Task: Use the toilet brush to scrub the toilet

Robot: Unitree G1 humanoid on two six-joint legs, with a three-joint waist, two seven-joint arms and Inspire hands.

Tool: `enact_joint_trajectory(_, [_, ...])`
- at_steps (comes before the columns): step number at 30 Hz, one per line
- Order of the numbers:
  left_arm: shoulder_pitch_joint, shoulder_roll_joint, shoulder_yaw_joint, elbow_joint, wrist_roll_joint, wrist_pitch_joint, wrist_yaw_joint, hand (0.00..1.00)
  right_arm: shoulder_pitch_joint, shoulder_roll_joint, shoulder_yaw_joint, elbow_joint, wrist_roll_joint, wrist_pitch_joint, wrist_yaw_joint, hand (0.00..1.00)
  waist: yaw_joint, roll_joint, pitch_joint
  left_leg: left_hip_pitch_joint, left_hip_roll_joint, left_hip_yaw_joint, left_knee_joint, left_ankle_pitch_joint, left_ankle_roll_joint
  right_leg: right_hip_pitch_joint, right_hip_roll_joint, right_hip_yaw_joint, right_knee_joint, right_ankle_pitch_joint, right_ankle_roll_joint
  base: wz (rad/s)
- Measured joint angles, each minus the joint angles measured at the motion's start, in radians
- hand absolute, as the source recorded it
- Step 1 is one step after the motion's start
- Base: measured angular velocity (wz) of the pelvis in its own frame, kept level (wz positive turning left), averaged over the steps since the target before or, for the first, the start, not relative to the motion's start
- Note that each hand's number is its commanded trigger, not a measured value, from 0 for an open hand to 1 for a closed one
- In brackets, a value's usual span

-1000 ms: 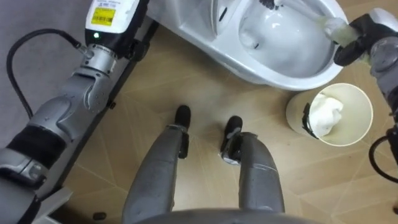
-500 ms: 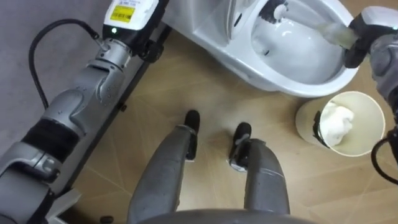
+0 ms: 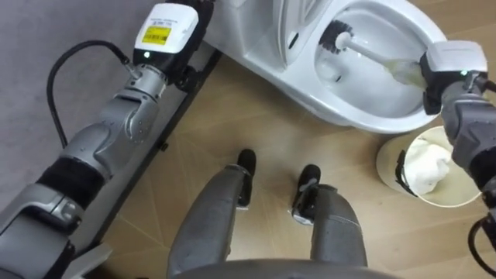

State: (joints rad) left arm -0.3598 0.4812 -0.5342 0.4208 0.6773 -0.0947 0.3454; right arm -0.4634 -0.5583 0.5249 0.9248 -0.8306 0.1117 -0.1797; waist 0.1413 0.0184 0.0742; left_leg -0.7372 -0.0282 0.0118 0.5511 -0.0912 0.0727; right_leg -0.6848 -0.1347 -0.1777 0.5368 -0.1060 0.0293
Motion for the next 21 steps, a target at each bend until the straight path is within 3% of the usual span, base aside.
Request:
enact_joint_trajectory(9, [0.008,-0.001,-0.001,0.014,-0.016,0.003,-0.001,0.0,0.012,0.012,0.002,-0.027,0.022,0.002,0.051,1.0,-0.008,0.005,-0.0055,0.01,0.007,0.007,-0.001,0.0,-0.005,-0.002,0.0,-0.002,0.004,0.001,-0.007,-0.01])
enact_joint_trajectory(10, [0.008,-0.001,-0.001,0.013,-0.016,0.003,0.003,0.0,0.009,0.008,0.004,-0.027,0.046,0.004,0.055,1.0,-0.006,0.007,-0.0105,-0.005,0.009,0.009,0.011,-0.003,-0.007,-0.014,0.001,0.0,0.013,0.0,-0.008,-0.06])
enact_joint_trajectory(15, [0.003,-0.018,-0.001,0.011,-0.006,0.005,0.06,0.0,-0.04,0.013,0.007,0.063,0.14,0.002,0.06,1.0,0.0,0.013,-0.0118,-0.078,0.011,0.019,0.089,-0.029,0.001,-0.091,-0.005,0.015,0.097,-0.022,-0.01,-0.05])
enact_joint_trajectory(18, [-0.007,-0.041,-0.002,0.009,-0.006,0.017,0.103,0.0,-0.072,0.011,0.014,0.149,0.261,-0.025,0.045,1.0,-0.006,0.016,-0.0105,-0.127,-0.003,0.026,0.121,-0.032,0.002,-0.154,-0.025,0.03,0.162,-0.04,-0.008,0.05])
enact_joint_trajectory(21, [-0.037,-0.042,-0.018,0.003,-0.006,0.033,0.139,0.0,-0.09,0.009,0.013,0.229,0.43,-0.061,0.021,1.0,-0.004,0.019,-0.0095,-0.183,-0.014,0.029,0.153,-0.031,0.002,-0.221,-0.04,0.039,0.22,-0.053,-0.013,0.1])
